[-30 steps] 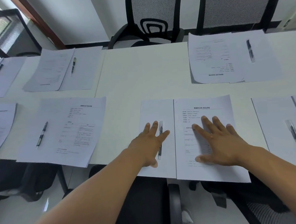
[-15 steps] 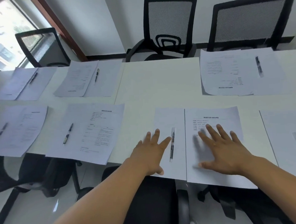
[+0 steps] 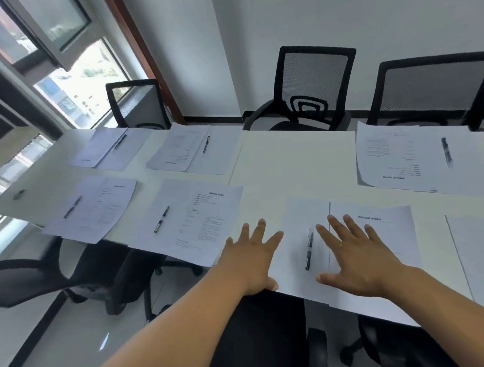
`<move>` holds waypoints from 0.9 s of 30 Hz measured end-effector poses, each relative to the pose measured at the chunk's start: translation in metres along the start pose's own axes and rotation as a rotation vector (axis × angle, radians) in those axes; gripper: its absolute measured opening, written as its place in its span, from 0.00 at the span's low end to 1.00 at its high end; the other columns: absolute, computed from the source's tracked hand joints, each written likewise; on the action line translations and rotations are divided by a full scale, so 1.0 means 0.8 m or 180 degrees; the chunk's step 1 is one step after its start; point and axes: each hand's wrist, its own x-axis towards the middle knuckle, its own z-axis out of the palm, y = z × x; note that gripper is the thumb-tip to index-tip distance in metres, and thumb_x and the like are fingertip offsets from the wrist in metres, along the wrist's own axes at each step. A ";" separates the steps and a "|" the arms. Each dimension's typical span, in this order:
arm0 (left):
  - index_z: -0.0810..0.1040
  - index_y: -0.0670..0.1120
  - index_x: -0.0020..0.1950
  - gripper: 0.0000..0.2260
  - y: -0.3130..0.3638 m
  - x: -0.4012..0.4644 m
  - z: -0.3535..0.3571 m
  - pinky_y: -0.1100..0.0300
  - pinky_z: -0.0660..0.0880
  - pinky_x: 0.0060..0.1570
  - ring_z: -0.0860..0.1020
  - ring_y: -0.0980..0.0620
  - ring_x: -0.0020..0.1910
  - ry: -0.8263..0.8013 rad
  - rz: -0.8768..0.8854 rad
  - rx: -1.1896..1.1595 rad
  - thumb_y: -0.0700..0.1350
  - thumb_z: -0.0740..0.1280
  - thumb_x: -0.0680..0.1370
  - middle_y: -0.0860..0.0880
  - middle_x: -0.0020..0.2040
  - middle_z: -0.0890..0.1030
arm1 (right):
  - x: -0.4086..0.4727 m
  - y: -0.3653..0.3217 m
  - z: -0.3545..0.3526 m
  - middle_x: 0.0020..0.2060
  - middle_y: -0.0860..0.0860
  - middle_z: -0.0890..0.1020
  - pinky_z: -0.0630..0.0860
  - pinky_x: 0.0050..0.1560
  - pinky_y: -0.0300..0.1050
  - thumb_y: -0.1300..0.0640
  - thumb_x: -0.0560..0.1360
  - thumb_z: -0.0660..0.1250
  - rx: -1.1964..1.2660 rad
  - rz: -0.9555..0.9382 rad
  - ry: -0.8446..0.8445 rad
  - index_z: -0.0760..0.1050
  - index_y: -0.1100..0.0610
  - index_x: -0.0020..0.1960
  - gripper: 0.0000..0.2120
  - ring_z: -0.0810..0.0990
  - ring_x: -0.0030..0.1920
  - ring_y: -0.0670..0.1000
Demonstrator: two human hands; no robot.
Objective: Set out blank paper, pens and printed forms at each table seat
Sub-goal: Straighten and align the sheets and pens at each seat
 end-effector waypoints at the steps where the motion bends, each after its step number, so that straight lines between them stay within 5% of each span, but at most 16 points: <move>1: 0.38 0.61 0.88 0.52 -0.004 -0.010 -0.002 0.29 0.56 0.83 0.40 0.36 0.88 0.0051 -0.0045 0.0007 0.61 0.75 0.79 0.48 0.89 0.35 | -0.006 -0.009 -0.006 0.87 0.51 0.36 0.41 0.85 0.64 0.23 0.78 0.56 -0.0022 -0.0015 0.0059 0.34 0.46 0.87 0.52 0.34 0.86 0.58; 7: 0.44 0.58 0.89 0.47 -0.021 -0.072 0.001 0.24 0.55 0.80 0.42 0.35 0.88 0.0215 -0.0184 -0.0002 0.62 0.72 0.81 0.47 0.90 0.41 | -0.051 -0.064 -0.027 0.86 0.52 0.54 0.49 0.85 0.61 0.27 0.79 0.57 -0.0137 -0.0088 0.0308 0.46 0.48 0.87 0.45 0.48 0.87 0.58; 13: 0.49 0.55 0.88 0.40 -0.058 -0.165 0.016 0.27 0.51 0.82 0.45 0.39 0.89 0.0585 -0.0195 0.0156 0.62 0.68 0.83 0.46 0.90 0.48 | -0.100 -0.159 -0.040 0.86 0.51 0.57 0.54 0.84 0.59 0.28 0.80 0.57 -0.0204 -0.0248 0.0553 0.48 0.48 0.87 0.44 0.53 0.86 0.57; 19: 0.59 0.54 0.84 0.35 -0.128 -0.297 0.046 0.38 0.71 0.69 0.67 0.41 0.78 0.1082 -0.0317 0.0360 0.61 0.68 0.81 0.46 0.82 0.63 | -0.171 -0.295 -0.044 0.82 0.50 0.64 0.66 0.77 0.52 0.31 0.80 0.59 -0.0160 -0.0311 0.0983 0.52 0.49 0.85 0.41 0.65 0.80 0.55; 27: 0.60 0.53 0.83 0.35 -0.229 -0.467 0.080 0.36 0.71 0.67 0.66 0.40 0.77 0.1275 -0.0402 0.0418 0.60 0.69 0.81 0.45 0.80 0.63 | -0.256 -0.480 -0.048 0.78 0.50 0.67 0.70 0.74 0.50 0.32 0.80 0.61 -0.0184 -0.0292 0.1171 0.52 0.49 0.85 0.41 0.67 0.77 0.55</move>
